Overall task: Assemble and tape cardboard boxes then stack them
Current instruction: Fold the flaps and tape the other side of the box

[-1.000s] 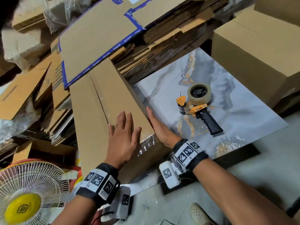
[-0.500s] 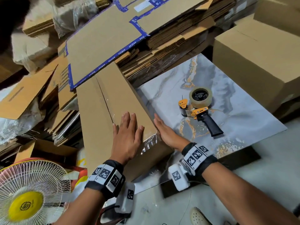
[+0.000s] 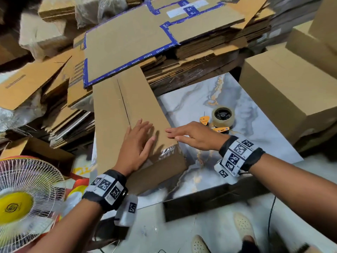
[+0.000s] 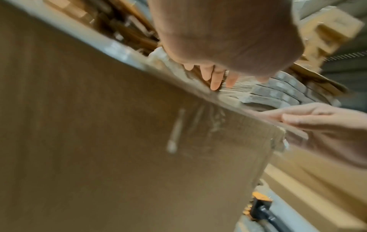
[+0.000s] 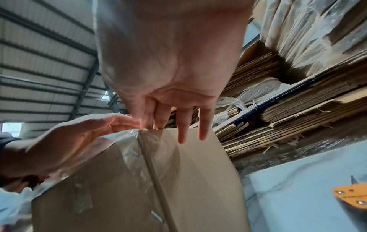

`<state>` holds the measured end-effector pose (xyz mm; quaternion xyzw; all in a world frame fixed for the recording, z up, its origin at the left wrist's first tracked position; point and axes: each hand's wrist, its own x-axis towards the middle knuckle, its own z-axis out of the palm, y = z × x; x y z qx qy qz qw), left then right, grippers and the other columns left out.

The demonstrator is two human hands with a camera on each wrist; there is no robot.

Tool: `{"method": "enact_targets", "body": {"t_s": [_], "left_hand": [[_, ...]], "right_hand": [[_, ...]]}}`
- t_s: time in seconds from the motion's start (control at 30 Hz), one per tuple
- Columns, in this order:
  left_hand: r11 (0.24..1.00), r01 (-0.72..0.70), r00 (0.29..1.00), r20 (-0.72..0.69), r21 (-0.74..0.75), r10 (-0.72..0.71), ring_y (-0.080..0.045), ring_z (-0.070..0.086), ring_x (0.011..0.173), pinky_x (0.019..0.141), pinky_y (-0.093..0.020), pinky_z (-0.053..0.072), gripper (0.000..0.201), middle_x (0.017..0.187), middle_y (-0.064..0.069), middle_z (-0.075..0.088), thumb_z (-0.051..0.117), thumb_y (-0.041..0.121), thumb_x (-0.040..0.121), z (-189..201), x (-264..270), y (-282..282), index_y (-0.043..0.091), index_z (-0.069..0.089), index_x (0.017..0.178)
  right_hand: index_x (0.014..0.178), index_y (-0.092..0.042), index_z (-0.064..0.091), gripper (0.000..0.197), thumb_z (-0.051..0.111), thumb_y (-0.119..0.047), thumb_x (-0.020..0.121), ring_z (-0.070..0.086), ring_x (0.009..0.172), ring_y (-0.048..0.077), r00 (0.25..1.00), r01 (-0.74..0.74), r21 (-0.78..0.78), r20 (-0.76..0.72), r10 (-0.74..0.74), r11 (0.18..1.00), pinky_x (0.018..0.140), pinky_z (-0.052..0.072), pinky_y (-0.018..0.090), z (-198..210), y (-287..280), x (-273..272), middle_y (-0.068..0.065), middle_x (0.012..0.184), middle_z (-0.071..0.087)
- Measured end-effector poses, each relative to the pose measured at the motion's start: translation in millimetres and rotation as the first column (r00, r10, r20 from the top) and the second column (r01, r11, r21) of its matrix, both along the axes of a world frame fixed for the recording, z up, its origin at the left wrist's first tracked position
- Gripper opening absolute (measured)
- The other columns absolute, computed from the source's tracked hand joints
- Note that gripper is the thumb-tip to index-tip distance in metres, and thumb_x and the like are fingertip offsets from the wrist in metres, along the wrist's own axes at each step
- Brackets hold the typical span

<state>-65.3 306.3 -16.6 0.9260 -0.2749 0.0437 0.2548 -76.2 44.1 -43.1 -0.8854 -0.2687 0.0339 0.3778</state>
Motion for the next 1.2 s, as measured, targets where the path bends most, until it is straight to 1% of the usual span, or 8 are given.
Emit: {"method": "enact_targets", "body": {"t_s": [0.1,0.23,0.43,0.57,0.73,0.83,1.0,1.2], "left_hand": [[0.973,0.052,0.996,0.059,0.227,-0.067,-0.018,0.018,0.155,0.125,-0.052,0.012,0.073,0.159,-0.006,0.04,0.029,0.064,0.098,-5,5,21,0.014,0.047,0.149],[0.954,0.006,1.0,0.026,0.301,-0.014,-0.022,0.02,0.154,0.124,-0.054,0.015,0.083,0.161,-0.007,0.037,0.016,0.073,0.097,-15,9,43,0.017,0.043,0.151],[0.955,-0.03,1.0,0.017,0.294,0.026,-0.02,0.019,0.154,0.125,-0.051,0.014,0.074,0.162,-0.006,0.034,0.027,0.064,0.098,-19,5,39,0.016,0.043,0.152],[0.954,-0.029,0.999,0.023,0.299,0.023,-0.02,0.018,0.154,0.125,-0.051,0.015,0.075,0.162,-0.007,0.034,0.029,0.064,0.098,-19,5,39,0.015,0.044,0.152],[0.95,-0.028,0.999,0.032,0.311,0.019,-0.019,0.018,0.154,0.125,-0.049,0.014,0.075,0.162,-0.007,0.034,0.029,0.064,0.098,-20,4,40,0.014,0.043,0.152],[0.948,-0.032,0.999,0.037,0.317,0.021,-0.02,0.02,0.154,0.125,-0.047,0.014,0.075,0.162,-0.008,0.035,0.029,0.064,0.098,-19,3,39,0.014,0.043,0.152],[0.947,-0.031,0.999,0.042,0.319,0.019,-0.021,0.021,0.154,0.125,-0.047,0.015,0.075,0.161,-0.008,0.036,0.03,0.064,0.098,-20,4,39,0.013,0.044,0.151],[0.942,-0.031,0.999,0.046,0.333,0.016,-0.021,0.022,0.154,0.125,-0.045,0.014,0.075,0.161,-0.008,0.036,0.029,0.064,0.098,-21,4,40,0.013,0.044,0.152]], "right_hand": [[0.148,-0.031,0.05,0.071,0.041,-0.023,0.079,0.058,0.111,-0.01,0.996,-0.061,-0.143,0.059,0.07,0.988,0.075,0.043,0.016,-6,-9,-7,-0.023,0.159,0.032],[0.15,-0.03,0.047,0.06,0.056,-0.034,0.092,0.047,0.139,0.01,0.95,-0.081,-0.174,0.284,0.129,0.981,0.093,0.055,0.039,-27,-14,-2,-0.015,0.161,0.033],[0.132,-0.019,0.067,0.04,0.058,-0.041,0.101,0.072,0.095,0.017,0.806,-0.014,-0.025,0.591,0.026,1.0,0.071,0.059,0.034,-59,-2,9,-0.005,0.145,0.057],[0.126,-0.014,0.07,0.041,0.065,-0.042,0.098,0.074,0.09,0.019,0.778,0.004,0.132,0.622,-0.086,0.991,0.067,0.06,0.037,-78,11,11,0.0,0.139,0.063],[0.137,-0.016,0.061,0.049,0.068,-0.044,0.096,0.07,0.095,0.022,0.789,-0.031,0.087,0.614,-0.029,0.996,0.067,0.06,0.039,-80,7,12,0.0,0.147,0.056],[0.137,-0.018,0.063,0.049,0.061,-0.048,0.098,0.068,0.095,0.017,0.792,-0.042,0.034,0.611,0.012,0.999,0.065,0.059,0.036,-70,-1,15,-0.003,0.147,0.056],[0.133,-0.02,0.067,0.038,0.051,-0.041,0.105,0.072,0.101,0.013,0.797,-0.011,0.119,0.601,-0.063,0.993,0.069,0.061,0.034,-73,3,12,-0.005,0.142,0.06],[0.131,-0.019,0.069,0.048,0.069,-0.047,0.093,0.069,0.076,0.011,0.738,-0.03,-0.003,0.674,0.024,1.0,0.054,0.056,0.031,-64,-2,16,-0.006,0.14,0.062]]}}
